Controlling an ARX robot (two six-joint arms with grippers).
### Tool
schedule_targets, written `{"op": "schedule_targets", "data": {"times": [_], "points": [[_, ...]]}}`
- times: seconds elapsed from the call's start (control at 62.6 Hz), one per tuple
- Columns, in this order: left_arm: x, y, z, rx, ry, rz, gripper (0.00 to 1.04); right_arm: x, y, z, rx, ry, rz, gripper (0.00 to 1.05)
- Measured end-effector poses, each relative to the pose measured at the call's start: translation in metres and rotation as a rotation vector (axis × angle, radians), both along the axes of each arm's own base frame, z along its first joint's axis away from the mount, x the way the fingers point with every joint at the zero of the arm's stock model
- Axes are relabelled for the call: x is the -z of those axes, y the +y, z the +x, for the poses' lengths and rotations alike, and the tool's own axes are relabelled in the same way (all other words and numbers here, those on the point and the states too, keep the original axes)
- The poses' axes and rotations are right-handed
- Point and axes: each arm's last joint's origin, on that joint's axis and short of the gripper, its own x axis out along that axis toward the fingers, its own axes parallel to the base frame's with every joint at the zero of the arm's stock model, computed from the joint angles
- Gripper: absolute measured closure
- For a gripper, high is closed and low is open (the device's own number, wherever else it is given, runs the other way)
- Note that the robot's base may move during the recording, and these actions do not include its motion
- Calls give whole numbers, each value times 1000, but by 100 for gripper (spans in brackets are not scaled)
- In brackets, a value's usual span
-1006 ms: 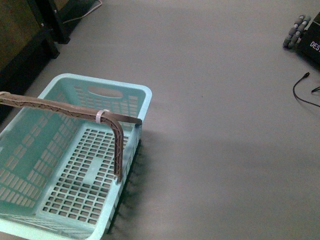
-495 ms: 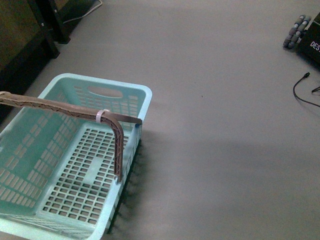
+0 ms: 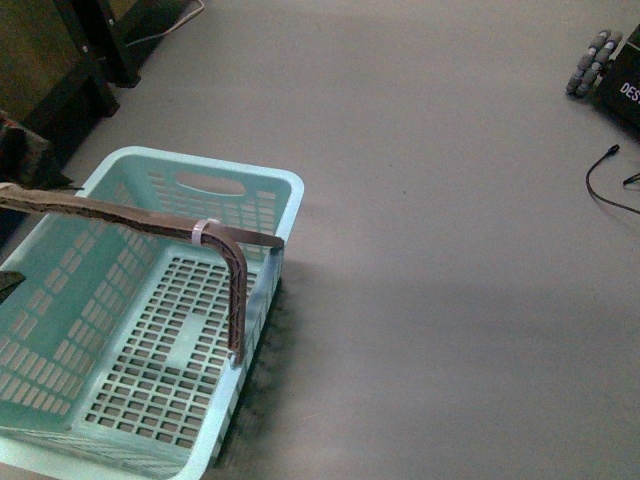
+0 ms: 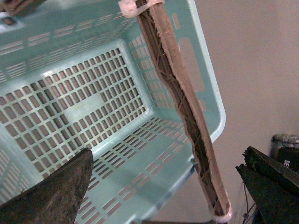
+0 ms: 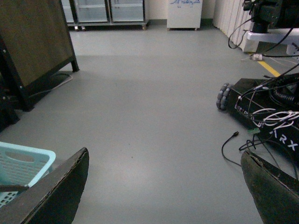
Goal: Pick lemon and mango into basket
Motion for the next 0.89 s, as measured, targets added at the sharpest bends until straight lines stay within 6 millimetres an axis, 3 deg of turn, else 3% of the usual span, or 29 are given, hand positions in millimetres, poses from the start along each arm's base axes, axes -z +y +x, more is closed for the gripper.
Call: {"op": "schedule_targets", "data": {"times": [0.351,0.639,0.895], "points": [[27,-36,61,-21,21,-48,7,0,0,0,0,0,0,9],[34,-46,77,-95,21,-104,8,0,0,0,0,0,0,9],[35,-31,79,-162,34,-106,61,0,0,0,0,0,0,9]]}}
